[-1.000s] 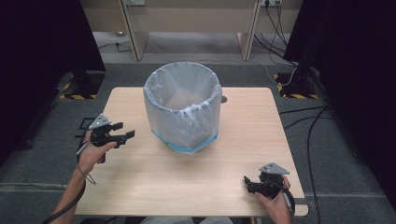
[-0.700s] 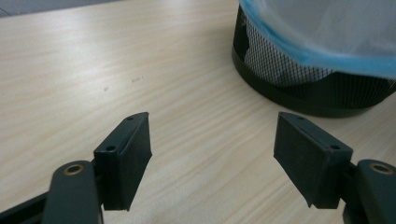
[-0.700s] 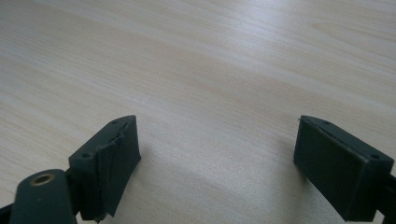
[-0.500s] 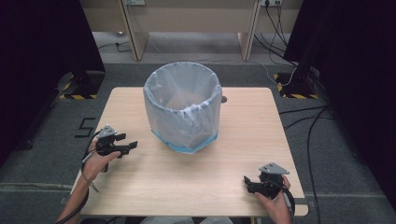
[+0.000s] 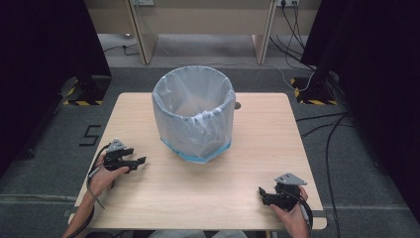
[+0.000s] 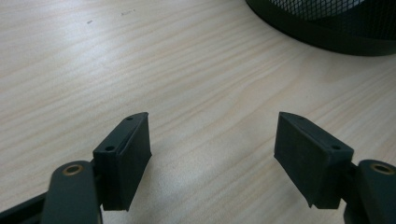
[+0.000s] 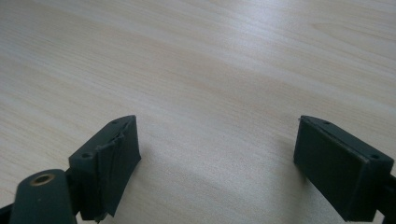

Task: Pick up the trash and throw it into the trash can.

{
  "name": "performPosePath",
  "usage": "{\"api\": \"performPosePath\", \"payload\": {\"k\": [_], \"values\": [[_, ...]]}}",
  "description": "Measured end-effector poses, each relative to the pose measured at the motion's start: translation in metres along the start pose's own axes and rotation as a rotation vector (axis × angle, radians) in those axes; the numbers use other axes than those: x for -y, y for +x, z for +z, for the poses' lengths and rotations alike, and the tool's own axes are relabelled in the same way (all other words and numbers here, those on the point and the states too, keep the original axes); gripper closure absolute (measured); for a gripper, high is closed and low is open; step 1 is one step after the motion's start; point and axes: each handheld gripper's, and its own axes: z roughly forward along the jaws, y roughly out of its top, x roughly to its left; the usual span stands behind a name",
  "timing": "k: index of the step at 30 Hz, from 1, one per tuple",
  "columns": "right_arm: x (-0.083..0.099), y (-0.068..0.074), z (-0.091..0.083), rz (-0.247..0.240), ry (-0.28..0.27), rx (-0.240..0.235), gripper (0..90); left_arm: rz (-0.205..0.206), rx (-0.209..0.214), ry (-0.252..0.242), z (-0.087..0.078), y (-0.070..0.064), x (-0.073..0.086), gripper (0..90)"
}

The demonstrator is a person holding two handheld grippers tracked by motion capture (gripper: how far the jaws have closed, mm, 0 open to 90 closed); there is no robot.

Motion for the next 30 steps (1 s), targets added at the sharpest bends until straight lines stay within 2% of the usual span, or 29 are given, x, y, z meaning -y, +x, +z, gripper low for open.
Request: {"api": "performPosePath", "payload": {"k": [10,16,21,30], "values": [[0.0001,0.0000,0.0002,0.000,-0.002,0.001,14.4,-0.013,-0.015,0.014,-0.0043,0.0026,0.0043,26.3],[0.0000,0.0001,0.0000,0.000,0.000,0.000,14.4,0.015,-0.038,0.049,-0.0046,0.0001,0.0055,25.3],[0.0001,0.0000,0.0000,-0.001,0.000,0.000,14.5,0.045,-0.053,0.060,-0.0038,-0.0035,0.0059,22.9],[0.0001,0.0001,0.0000,0.000,0.000,0.000,14.5,0.046,-0.053,0.063,-0.0041,-0.0040,0.0063,21.3]]}}
